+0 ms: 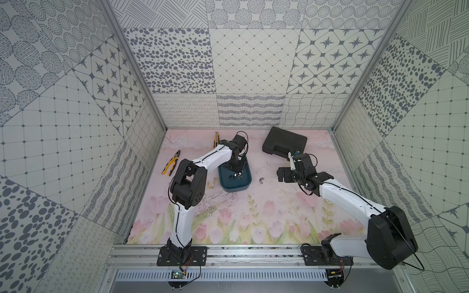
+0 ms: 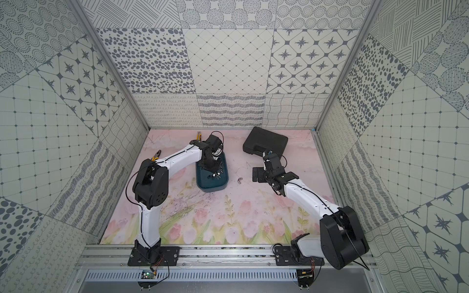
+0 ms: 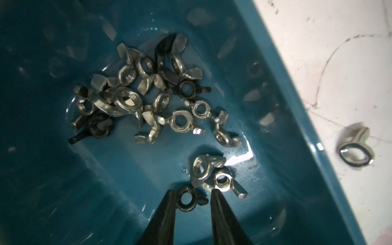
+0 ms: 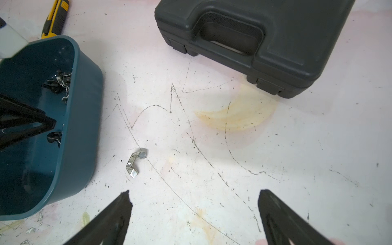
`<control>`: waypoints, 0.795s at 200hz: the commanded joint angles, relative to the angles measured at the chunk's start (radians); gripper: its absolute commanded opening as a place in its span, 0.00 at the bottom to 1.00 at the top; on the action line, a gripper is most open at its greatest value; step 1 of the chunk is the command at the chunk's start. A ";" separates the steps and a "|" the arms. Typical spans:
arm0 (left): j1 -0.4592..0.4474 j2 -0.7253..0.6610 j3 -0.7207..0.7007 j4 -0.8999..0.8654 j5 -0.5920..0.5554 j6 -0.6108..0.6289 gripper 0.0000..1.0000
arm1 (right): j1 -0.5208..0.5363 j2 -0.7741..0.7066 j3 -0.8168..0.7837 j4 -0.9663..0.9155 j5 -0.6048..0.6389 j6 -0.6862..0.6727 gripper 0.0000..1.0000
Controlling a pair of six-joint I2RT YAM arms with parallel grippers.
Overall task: Take out the wing nut from the storage box
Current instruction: Pick up the wing nut from the storage box.
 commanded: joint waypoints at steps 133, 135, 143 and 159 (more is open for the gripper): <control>0.009 0.077 0.020 -0.016 0.038 0.064 0.33 | 0.009 -0.001 0.028 0.011 0.012 -0.006 0.97; 0.009 0.078 0.020 -0.016 0.037 0.066 0.32 | 0.008 -0.003 0.027 0.011 0.012 -0.006 0.97; 0.008 0.082 0.025 -0.014 0.033 0.069 0.32 | 0.009 -0.005 0.026 0.011 0.013 -0.006 0.97; 0.008 0.088 0.033 -0.007 0.033 0.075 0.31 | 0.009 -0.005 0.026 0.010 0.014 -0.006 0.97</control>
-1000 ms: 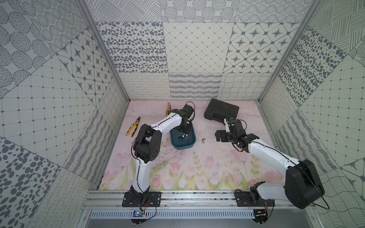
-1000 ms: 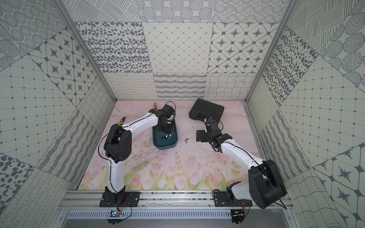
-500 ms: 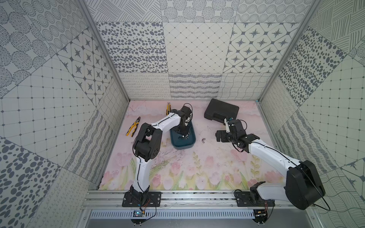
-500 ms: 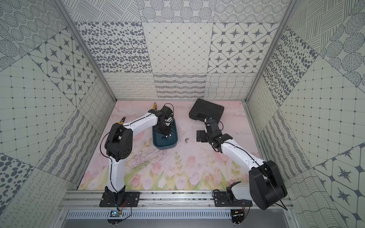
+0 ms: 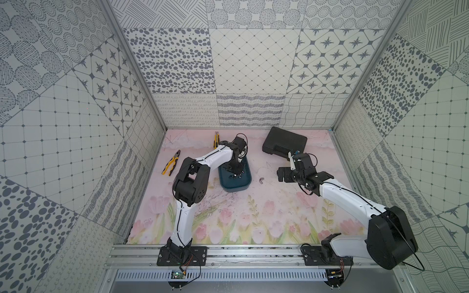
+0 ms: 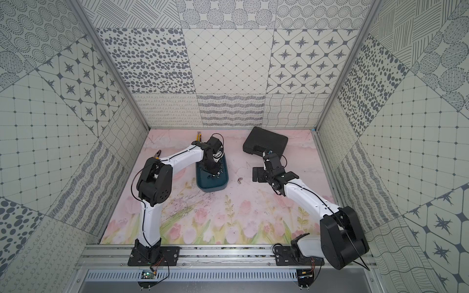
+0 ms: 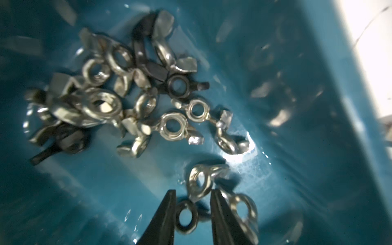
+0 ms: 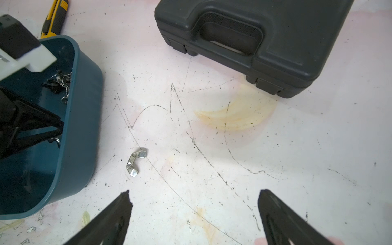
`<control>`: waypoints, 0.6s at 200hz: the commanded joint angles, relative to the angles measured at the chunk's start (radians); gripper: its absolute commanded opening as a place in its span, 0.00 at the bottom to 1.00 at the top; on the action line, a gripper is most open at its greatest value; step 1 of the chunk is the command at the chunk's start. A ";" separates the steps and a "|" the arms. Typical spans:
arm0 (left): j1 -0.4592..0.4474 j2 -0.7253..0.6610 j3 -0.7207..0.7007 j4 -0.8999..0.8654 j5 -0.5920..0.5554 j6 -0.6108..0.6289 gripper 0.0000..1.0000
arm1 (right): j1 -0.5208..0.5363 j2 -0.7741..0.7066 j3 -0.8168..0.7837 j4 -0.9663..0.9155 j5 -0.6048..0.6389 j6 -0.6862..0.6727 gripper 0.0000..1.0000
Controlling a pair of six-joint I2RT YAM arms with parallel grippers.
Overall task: Take out the wing nut from the storage box
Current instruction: Pick up the wing nut from the storage box.
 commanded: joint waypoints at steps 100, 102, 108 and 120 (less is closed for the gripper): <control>0.011 0.016 0.037 0.004 -0.005 0.004 0.10 | 0.009 -0.001 0.020 0.018 0.000 -0.001 0.97; 0.011 0.010 0.035 0.006 -0.007 0.001 0.09 | 0.009 -0.002 0.020 0.019 0.001 -0.002 0.97; 0.012 -0.002 0.030 0.012 -0.013 -0.003 0.08 | 0.010 -0.001 0.019 0.018 0.004 -0.002 0.97; 0.012 -0.028 0.020 0.018 -0.024 -0.013 0.08 | 0.009 -0.002 0.017 0.018 0.005 -0.003 0.97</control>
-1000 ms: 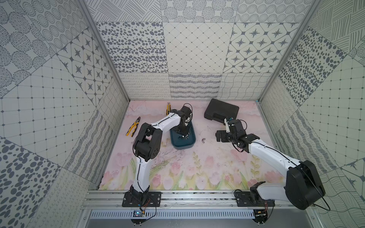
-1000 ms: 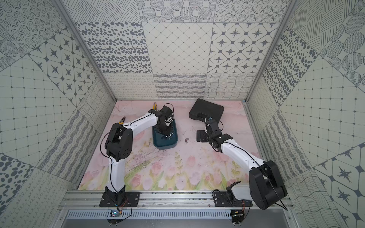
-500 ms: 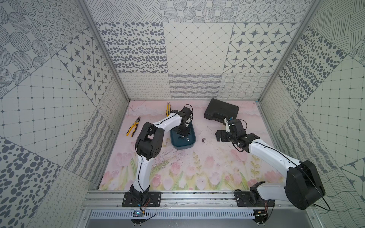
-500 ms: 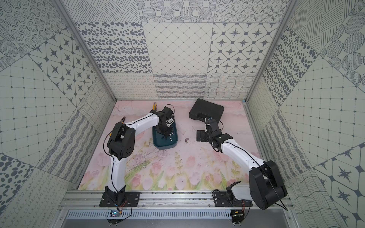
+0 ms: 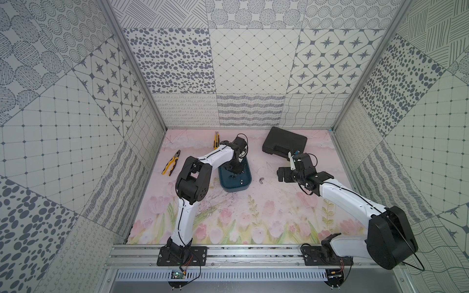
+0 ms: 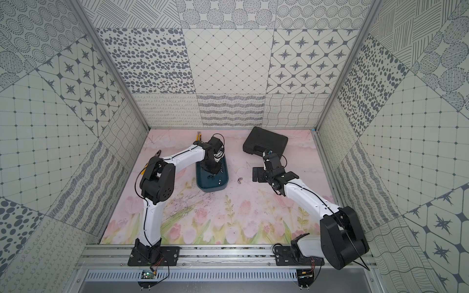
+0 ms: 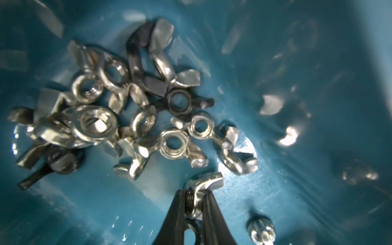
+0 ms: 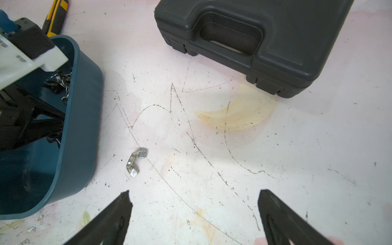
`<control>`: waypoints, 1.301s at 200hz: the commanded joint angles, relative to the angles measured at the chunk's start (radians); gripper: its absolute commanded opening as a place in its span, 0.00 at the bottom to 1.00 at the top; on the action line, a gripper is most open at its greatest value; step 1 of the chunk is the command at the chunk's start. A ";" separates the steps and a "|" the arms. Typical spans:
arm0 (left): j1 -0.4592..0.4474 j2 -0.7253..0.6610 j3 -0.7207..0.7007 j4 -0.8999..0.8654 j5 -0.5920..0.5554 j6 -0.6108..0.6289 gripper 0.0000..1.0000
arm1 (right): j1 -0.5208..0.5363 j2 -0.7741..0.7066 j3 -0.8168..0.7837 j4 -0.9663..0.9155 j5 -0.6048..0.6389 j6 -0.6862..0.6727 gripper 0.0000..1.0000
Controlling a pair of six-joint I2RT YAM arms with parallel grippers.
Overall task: Take out the wing nut from the storage box
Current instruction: Pick up the wing nut from the storage box, then place the wing nut at the center of the board.
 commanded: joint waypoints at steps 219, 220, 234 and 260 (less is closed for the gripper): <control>-0.390 0.056 0.195 0.016 -0.158 -0.633 0.03 | -0.196 -0.113 -0.057 -0.010 -0.001 0.028 0.97; -0.390 0.057 0.195 0.017 -0.158 -0.635 0.03 | -0.197 -0.112 -0.057 -0.009 -0.001 0.028 0.97; -0.394 0.072 0.198 0.029 -0.155 -0.653 0.03 | -0.197 -0.107 -0.057 -0.009 -0.003 0.028 0.97; -0.395 0.118 0.236 0.002 -0.167 -0.665 0.05 | -0.199 -0.100 -0.057 -0.007 -0.008 0.029 0.97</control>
